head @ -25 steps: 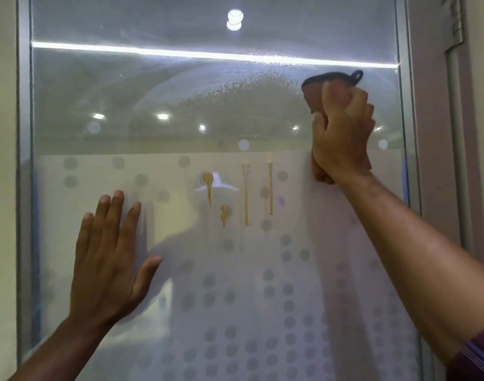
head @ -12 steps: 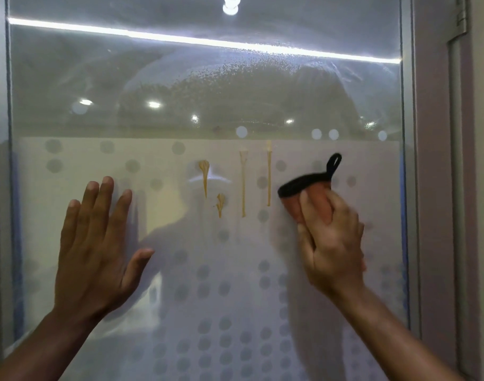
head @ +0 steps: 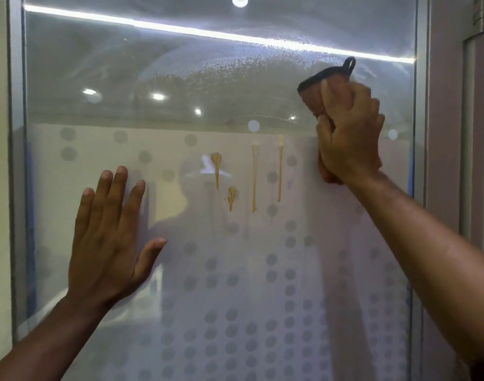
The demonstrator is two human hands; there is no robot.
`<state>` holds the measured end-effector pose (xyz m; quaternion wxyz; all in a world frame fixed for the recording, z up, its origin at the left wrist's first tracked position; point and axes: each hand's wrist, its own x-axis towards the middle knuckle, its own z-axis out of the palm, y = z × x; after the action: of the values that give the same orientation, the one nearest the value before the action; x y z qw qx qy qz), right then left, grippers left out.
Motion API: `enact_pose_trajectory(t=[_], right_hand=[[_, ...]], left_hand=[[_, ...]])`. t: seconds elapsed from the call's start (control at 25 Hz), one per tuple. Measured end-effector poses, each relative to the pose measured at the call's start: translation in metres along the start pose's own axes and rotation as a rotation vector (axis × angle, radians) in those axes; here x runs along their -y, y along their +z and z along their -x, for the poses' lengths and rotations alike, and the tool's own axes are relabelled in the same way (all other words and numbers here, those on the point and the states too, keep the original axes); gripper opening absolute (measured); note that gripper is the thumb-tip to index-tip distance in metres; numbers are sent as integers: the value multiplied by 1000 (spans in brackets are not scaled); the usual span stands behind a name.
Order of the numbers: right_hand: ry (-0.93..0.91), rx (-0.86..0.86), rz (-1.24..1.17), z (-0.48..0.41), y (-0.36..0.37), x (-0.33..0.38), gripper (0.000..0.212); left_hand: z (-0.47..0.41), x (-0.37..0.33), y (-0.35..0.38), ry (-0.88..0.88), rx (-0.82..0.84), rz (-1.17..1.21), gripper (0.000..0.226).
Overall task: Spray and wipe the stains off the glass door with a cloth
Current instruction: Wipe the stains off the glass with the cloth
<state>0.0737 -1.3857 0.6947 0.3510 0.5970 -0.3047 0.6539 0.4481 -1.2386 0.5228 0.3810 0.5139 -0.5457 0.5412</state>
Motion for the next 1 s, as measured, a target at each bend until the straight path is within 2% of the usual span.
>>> enact_pose_trajectory(t=[0.16,0.36,0.44,0.52,0.6,0.68,0.8,0.92,1.0], right_hand=[[44,-42,-21,6,3,7,52],[42,30,-39,113,-12,27,63],[142,34,2,176,-16,42,65],[324,14,25,220,-15,68,65],[481,1,14,239,-8,105,62],[505,16,-15,239,-1,143,62],[433,54,-42,238,5,196,66],[137,119,-30,254,6,223,65],[-45,144,-29,256,4,206,65]], left_hand=[[1,1,2,-4,9,9,92],[0,1,2,-9,3,11,93],[1,1,2,-10,6,14,92],[1,0,1,-8,18,8,92],[2,0,1,-7,28,1,91],[2,0,1,-8,27,2,91],[2,1,1,-8,30,22,92],[3,3,1,-4,25,52,93],[4,4,1,0,24,62,94]])
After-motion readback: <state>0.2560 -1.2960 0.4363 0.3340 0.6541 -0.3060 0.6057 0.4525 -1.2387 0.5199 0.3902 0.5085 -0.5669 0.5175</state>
